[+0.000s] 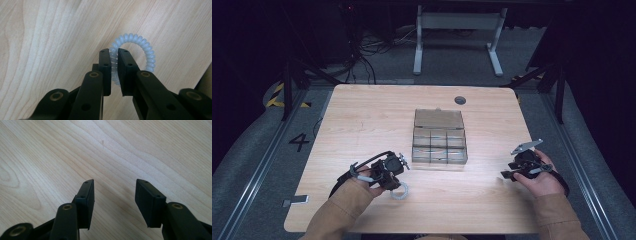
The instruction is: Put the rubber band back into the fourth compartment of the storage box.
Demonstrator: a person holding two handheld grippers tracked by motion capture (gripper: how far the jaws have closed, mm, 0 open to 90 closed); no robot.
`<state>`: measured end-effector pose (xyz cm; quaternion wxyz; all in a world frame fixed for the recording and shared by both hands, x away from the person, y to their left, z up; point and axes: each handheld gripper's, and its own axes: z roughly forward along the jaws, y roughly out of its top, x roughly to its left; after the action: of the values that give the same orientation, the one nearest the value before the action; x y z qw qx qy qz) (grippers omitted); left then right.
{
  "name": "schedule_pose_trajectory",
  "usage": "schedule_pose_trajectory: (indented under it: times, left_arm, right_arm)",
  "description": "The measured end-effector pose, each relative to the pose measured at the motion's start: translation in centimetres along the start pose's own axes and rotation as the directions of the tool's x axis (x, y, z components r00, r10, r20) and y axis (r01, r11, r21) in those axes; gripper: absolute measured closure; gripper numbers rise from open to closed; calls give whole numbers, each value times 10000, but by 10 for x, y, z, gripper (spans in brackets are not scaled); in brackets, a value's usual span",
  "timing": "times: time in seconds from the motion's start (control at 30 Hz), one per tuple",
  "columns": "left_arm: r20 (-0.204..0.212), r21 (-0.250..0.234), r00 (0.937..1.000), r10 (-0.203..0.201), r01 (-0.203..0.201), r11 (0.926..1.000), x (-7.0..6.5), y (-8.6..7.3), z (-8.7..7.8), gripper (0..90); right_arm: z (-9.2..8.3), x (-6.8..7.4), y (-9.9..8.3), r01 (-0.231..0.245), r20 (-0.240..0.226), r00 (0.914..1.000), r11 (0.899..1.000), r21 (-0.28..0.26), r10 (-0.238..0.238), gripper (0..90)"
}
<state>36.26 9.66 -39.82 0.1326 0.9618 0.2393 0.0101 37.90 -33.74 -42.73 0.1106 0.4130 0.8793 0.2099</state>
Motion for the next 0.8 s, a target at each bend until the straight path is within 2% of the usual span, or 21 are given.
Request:
schedule_pose_trajectory:
  times: [0.13, 0.3, 0.43, 0.6, 0.77, 0.8]
  left_arm:
    - [10, -114, 9999, -103, 104, 9999, 3, 1, -10, 824]
    - [337, -205, 9983, -476, 483, 9986, 11, 2, -19, 824]
    - [409, -277, 9971, -638, 649, 9975, 14, 2, -23, 824]
    - [303, -511, 9976, -630, 645, 9966, 17, 2, -29, 824]
    - [175, -613, 9995, -263, 273, 9977, 18, 4, -34, 824]
    - [140, -669, 9993, -336, 345, 9972, 19, 4, -36, 824]
  right_arm:
    - [2, 1, -1, 8, -27, 10000, 10000, 68, -7, 509]
    - [2, 1, -1, -17, -47, 10000, 10000, 66, 18, 509]
    - [4, 1, -1, -10, -91, 10000, 10000, 96, 11, 509]
    - [5, 2, -1, 20, -107, 9999, 9999, 123, -19, 509]
    - [4, 2, -1, 21, -104, 9999, 9999, 106, -20, 509]
    - [4, 2, 0, 30, -96, 9999, 9999, 111, -28, 510]
